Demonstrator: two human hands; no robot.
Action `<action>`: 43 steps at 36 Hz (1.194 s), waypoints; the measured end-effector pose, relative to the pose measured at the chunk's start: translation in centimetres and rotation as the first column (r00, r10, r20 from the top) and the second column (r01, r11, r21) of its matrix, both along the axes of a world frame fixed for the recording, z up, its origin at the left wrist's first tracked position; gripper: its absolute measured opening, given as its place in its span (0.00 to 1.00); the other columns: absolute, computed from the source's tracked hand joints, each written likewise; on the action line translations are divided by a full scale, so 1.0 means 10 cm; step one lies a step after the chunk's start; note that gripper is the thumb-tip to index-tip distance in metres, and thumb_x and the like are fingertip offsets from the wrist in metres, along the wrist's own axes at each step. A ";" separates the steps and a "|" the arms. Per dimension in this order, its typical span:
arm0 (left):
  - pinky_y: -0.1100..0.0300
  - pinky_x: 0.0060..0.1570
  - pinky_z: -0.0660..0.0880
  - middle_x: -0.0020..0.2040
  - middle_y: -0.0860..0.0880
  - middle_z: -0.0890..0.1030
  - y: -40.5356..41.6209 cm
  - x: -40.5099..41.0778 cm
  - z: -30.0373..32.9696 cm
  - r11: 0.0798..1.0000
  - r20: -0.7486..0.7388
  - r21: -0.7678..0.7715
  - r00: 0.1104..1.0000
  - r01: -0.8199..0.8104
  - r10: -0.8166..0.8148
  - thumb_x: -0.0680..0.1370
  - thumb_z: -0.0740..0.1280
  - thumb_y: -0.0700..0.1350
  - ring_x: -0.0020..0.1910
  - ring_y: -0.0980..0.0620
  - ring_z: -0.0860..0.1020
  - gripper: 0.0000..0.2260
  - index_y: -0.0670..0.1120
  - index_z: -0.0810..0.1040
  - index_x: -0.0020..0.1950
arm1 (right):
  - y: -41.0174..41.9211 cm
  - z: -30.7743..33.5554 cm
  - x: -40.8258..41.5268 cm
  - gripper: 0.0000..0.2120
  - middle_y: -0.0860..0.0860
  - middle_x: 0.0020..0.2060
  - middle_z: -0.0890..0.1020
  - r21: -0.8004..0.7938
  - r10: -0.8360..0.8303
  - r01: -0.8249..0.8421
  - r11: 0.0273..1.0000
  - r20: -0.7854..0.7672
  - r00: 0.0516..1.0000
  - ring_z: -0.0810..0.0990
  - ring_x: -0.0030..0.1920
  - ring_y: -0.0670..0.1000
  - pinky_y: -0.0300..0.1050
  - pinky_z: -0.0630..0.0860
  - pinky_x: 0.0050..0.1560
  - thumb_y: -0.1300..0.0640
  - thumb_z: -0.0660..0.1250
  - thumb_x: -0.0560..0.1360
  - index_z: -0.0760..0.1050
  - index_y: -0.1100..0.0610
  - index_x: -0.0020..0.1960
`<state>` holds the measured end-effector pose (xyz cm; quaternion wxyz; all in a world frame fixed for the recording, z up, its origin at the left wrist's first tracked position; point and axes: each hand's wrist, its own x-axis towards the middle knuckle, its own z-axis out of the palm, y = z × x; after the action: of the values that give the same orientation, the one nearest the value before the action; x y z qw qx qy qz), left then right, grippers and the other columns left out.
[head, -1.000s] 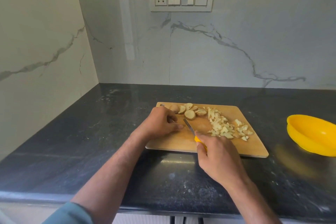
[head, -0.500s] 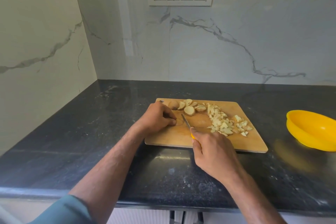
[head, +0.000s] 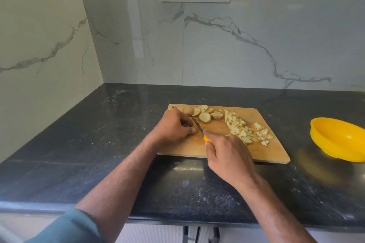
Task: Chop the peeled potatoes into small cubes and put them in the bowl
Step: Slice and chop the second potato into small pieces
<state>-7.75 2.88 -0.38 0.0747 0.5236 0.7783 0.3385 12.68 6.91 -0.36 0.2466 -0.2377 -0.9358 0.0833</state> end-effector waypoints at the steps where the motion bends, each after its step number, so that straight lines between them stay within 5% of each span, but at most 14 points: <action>1: 0.63 0.50 0.77 0.49 0.53 0.85 0.00 0.00 0.00 1.000 -0.002 -0.001 1.000 0.005 -0.005 0.74 0.78 0.50 0.49 0.58 0.80 0.10 0.49 0.88 0.53 | 0.00 0.00 0.00 0.19 0.47 0.38 0.85 0.000 0.002 -0.002 1.000 0.002 1.000 0.64 0.24 0.38 0.25 0.56 0.27 0.53 0.62 0.82 0.74 0.52 0.72; 16: 0.77 0.43 0.69 0.41 0.57 0.82 -0.03 0.08 0.04 1.000 -0.014 0.014 1.000 -0.009 0.009 0.74 0.78 0.46 0.43 0.66 0.78 0.07 0.48 0.88 0.51 | -0.02 0.04 -0.01 0.20 0.46 0.43 0.85 0.002 0.005 -0.005 1.000 0.001 1.000 0.70 0.32 0.42 0.26 0.55 0.27 0.51 0.58 0.83 0.70 0.50 0.75; 25: 0.63 0.55 0.75 0.50 0.51 0.86 -0.03 0.13 0.05 0.999 0.000 0.010 0.999 -0.042 0.042 0.74 0.77 0.44 0.49 0.61 0.77 0.06 0.47 0.88 0.51 | -0.06 0.11 0.04 0.20 0.39 0.29 0.69 -0.079 0.013 -0.003 0.997 0.127 0.992 0.68 0.24 0.40 0.31 0.66 0.24 0.54 0.58 0.84 0.69 0.53 0.75; 32: 0.57 0.68 0.72 0.53 0.51 0.86 -0.03 0.13 0.03 0.999 0.007 0.017 0.999 -0.039 0.039 0.75 0.77 0.44 0.60 0.57 0.80 0.06 0.47 0.88 0.51 | -0.05 0.14 0.11 0.20 0.38 0.30 0.67 -0.077 0.048 -0.037 0.996 0.150 0.987 0.68 0.26 0.41 0.33 0.60 0.23 0.56 0.58 0.83 0.70 0.53 0.74; 38: 0.64 0.56 0.75 0.54 0.51 0.85 -0.03 0.10 0.02 0.999 0.009 0.012 0.999 -0.034 0.033 0.75 0.77 0.46 0.55 0.60 0.77 0.08 0.47 0.88 0.52 | -0.03 0.04 0.31 0.19 0.37 0.25 0.68 -0.147 0.036 -0.025 0.989 0.072 0.997 0.71 0.23 0.44 0.32 0.63 0.23 0.56 0.62 0.81 0.74 0.53 0.72; 41: 0.68 0.50 0.75 0.54 0.53 0.85 -0.04 0.05 0.01 1.000 0.014 -0.009 1.000 -0.017 0.017 0.74 0.78 0.49 0.51 0.59 0.80 0.11 0.48 0.87 0.54 | -0.01 -0.02 0.40 0.19 0.41 0.32 0.81 -0.157 0.023 -0.024 0.987 -0.009 1.000 0.74 0.26 0.42 0.29 0.65 0.28 0.56 0.64 0.80 0.75 0.52 0.70; 43: 0.69 0.48 0.76 0.51 0.55 0.84 -0.05 0.02 0.02 1.000 0.010 -0.014 1.000 -0.017 0.017 0.73 0.78 0.50 0.49 0.59 0.80 0.12 0.49 0.87 0.55 | 0.01 -0.06 0.42 0.18 0.45 0.48 0.87 -0.175 0.011 -0.028 0.984 -0.094 0.996 0.79 0.35 0.37 0.24 0.70 0.37 0.57 0.65 0.80 0.76 0.54 0.69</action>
<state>-7.58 2.37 -0.21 0.0793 0.5148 0.7847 0.3360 16.91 6.98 -0.96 0.2669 -0.2453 -0.9146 0.1790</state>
